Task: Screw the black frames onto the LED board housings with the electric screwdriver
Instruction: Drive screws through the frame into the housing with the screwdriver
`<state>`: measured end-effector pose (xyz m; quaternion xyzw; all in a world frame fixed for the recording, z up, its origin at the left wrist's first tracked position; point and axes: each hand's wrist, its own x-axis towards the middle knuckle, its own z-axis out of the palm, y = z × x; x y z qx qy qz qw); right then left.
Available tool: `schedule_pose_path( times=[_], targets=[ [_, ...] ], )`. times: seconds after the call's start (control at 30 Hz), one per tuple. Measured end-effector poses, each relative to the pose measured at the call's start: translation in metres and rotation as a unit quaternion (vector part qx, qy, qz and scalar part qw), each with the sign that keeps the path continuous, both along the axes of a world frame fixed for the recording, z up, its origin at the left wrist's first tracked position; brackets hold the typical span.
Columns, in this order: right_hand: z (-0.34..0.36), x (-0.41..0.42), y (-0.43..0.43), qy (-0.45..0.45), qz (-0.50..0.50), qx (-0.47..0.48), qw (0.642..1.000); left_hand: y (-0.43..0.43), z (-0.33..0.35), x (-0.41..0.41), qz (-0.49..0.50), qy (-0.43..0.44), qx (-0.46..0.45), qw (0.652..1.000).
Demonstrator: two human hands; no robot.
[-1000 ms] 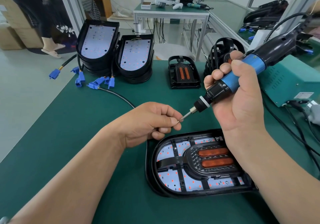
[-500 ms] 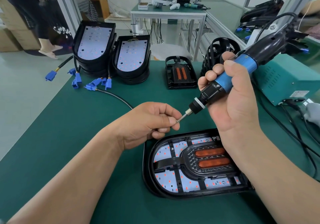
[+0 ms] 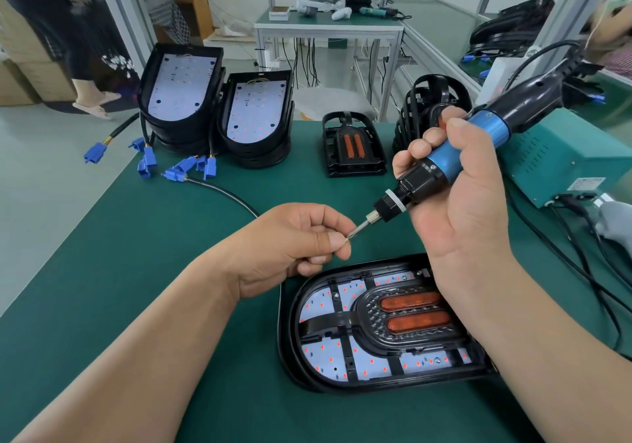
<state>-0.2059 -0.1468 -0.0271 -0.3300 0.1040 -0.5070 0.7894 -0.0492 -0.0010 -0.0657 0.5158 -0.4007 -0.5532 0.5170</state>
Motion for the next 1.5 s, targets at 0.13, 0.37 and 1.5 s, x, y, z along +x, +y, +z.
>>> schedule_pose_path(
  times=[0.13, 0.37, 1.5],
  targets=[
    [0.001, 0.000, -0.001, 0.013, 0.002, 0.006, 1.000, -0.001, 0.000, -0.001, 0.012, -0.003, -0.007, 1.000],
    [0.002, 0.002, -0.003, 0.061, -0.042, 0.033, 0.997, -0.003, -0.002, -0.001, 0.055, -0.004, -0.048, 0.997],
    [0.013, -0.009, 0.002, -0.007, 0.038, -0.064, 0.997, -0.003, -0.004, -0.002, 0.018, 0.077, -0.086, 0.993]
  ],
)
